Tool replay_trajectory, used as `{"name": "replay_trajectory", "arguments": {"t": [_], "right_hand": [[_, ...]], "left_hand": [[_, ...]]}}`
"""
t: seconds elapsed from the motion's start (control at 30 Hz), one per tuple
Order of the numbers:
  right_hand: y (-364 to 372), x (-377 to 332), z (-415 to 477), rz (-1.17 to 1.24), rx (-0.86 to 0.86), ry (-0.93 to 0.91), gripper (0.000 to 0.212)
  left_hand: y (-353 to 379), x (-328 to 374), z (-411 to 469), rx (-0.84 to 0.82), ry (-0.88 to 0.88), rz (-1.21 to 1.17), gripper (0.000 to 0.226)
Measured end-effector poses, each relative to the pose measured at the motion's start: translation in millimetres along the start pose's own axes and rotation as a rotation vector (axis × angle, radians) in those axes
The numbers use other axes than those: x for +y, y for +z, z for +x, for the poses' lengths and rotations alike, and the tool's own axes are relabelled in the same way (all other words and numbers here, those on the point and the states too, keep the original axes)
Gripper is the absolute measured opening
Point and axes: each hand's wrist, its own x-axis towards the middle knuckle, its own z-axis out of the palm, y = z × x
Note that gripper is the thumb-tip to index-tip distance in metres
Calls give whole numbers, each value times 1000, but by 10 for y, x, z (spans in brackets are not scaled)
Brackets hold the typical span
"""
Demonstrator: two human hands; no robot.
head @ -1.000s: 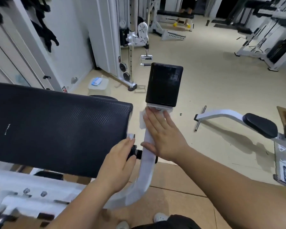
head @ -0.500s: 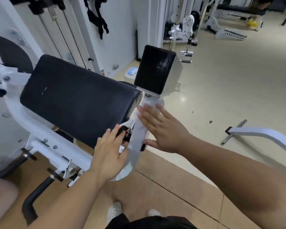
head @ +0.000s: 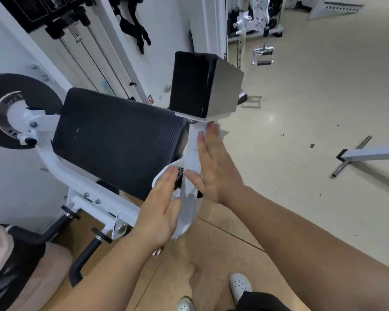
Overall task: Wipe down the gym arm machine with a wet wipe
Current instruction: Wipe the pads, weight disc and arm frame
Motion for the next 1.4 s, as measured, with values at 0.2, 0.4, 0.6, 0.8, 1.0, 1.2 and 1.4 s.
{"name": "replay_trajectory", "arguments": {"t": [0.2, 0.4, 0.6, 0.8, 1.0, 1.2, 1.4], "right_hand": [[183, -547, -429, 280, -274, 327, 96], [237, -465, -378, 500, -217, 389, 104], [78, -289, 31, 643, 11, 342, 103], [331, -400, -479, 581, -60, 233, 98], [-29, -238, 202, 633, 59, 370, 105], [441, -656, -517, 576, -105, 521, 107], [1045, -1492, -998, 494, 129, 614, 95]], "left_hand": [[12, 178, 160, -97, -238, -451, 70], [52, 142, 212, -171, -282, -476, 63], [20, 138, 240, -207, -271, -441, 46], [41, 201, 179, -156, -236, -451, 56], [-77, 130, 239, -207, -226, -386, 56], [-231, -126, 299, -304, -46, -254, 61], [-114, -667, 9, -397, 137, -111, 64]]}}
